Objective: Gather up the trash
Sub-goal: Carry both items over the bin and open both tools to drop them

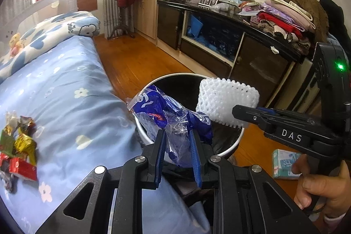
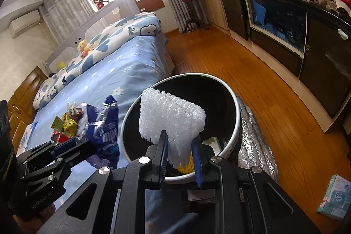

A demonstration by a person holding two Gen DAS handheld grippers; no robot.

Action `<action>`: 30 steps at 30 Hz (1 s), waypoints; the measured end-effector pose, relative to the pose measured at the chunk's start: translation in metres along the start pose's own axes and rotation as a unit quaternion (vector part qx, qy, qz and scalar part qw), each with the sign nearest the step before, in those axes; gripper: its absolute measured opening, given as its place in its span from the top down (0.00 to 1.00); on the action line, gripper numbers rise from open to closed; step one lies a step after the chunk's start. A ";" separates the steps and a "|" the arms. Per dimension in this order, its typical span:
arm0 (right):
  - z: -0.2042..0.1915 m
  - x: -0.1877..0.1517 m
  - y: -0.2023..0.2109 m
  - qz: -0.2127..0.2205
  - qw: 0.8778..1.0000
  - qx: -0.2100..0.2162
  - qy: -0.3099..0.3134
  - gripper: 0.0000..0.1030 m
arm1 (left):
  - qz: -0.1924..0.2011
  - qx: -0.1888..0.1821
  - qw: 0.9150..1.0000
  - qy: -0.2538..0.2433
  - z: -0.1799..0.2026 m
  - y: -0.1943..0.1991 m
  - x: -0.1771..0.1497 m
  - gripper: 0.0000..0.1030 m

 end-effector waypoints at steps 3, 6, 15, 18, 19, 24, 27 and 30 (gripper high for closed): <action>0.004 0.004 -0.004 -0.004 1.000 -0.004 0.001 0.80 | -0.005 0.000 1.000 -0.001 -0.004 -0.007 0.005 0.79; 0.007 0.006 -0.008 -0.009 1.000 -0.008 0.000 0.80 | -0.009 -0.002 1.000 -0.001 -0.005 -0.014 0.008 0.79; 0.013 0.009 -0.020 -0.028 1.000 -0.014 -0.001 0.77 | -0.022 0.000 1.000 -0.009 0.006 -0.029 0.015 0.75; 0.017 0.011 -0.026 -0.036 0.999 -0.016 -0.001 0.74 | -0.026 0.002 1.000 -0.008 0.008 -0.035 0.019 0.70; 0.018 0.012 -0.027 -0.036 0.999 -0.018 -0.003 0.73 | -0.027 0.001 1.000 -0.007 0.008 -0.036 0.020 0.69; 0.024 0.016 -0.026 -0.041 0.999 -0.015 -0.019 0.57 | -0.023 0.006 1.000 0.002 0.008 -0.032 0.019 0.47; 0.026 0.018 -0.021 -0.033 0.999 -0.012 -0.024 0.54 | -0.025 0.007 1.000 0.008 0.008 -0.031 0.014 0.46; 0.025 0.016 -0.018 -0.028 0.999 -0.007 -0.031 0.52 | -0.024 0.010 0.999 0.019 0.007 -0.025 0.007 0.42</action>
Point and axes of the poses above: each gripper's, at about its wrist camera, not at the fingertips, and y roughly against the way its jaws point, z to its right, x to its top, the point moved 5 cm from there along -y, roughly the way its jaws point, and after that the axes turned 10 degrees about -y, right-handed, at the moved point
